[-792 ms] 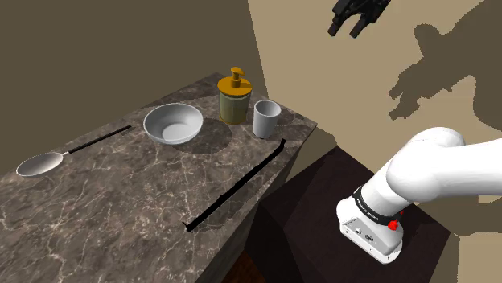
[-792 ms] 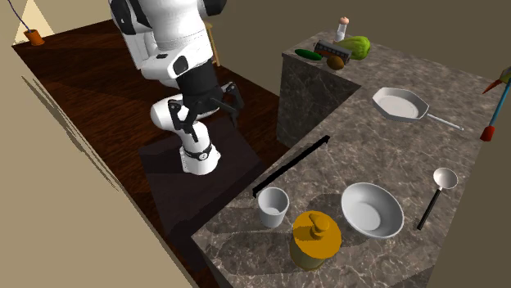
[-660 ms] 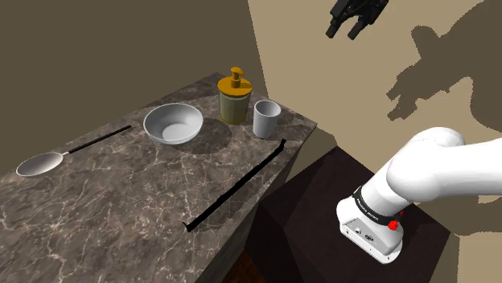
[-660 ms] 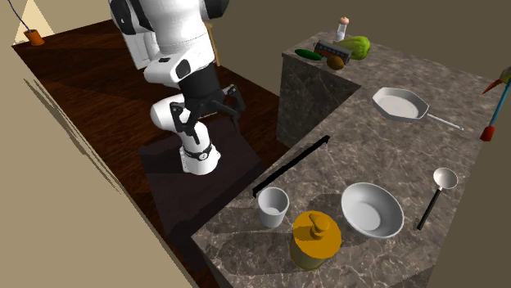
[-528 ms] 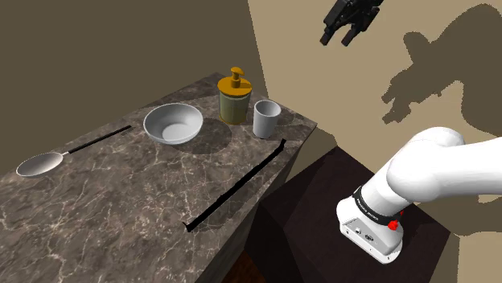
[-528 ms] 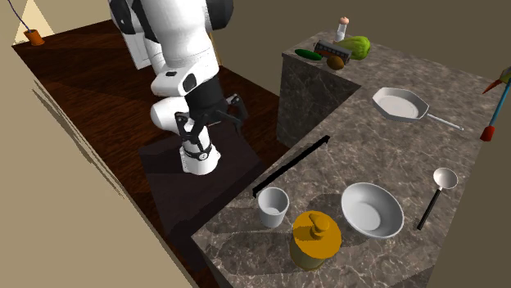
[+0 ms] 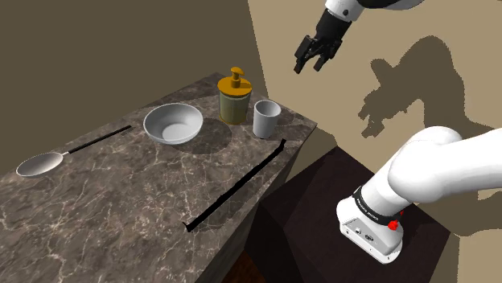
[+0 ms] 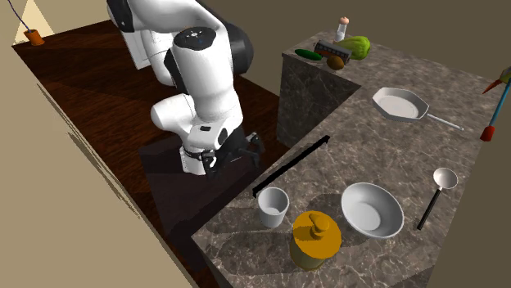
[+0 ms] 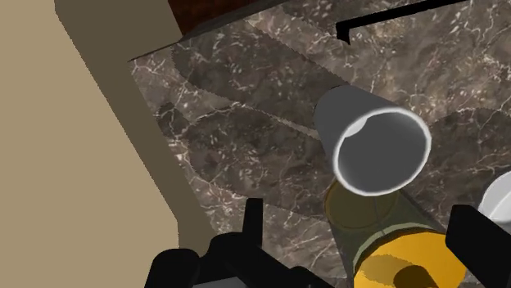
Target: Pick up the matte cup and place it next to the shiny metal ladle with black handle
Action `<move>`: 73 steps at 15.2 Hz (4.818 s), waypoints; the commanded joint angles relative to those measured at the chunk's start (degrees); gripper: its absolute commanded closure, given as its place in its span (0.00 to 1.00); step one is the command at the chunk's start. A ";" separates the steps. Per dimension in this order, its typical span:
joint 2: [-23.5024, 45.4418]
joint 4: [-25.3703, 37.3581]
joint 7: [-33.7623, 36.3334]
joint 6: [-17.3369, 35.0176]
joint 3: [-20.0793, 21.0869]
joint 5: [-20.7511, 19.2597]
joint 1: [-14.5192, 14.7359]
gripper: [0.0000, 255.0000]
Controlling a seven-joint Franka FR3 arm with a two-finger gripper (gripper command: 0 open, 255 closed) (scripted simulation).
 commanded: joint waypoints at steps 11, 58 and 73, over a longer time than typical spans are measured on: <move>17.88 -5.90 -3.83 19.91 1.02 3.10 3.90 0.00; 13.90 2.38 -1.86 7.76 1.44 2.13 3.74 1.00; 12.31 12.66 -0.69 -4.08 1.42 1.56 3.60 1.00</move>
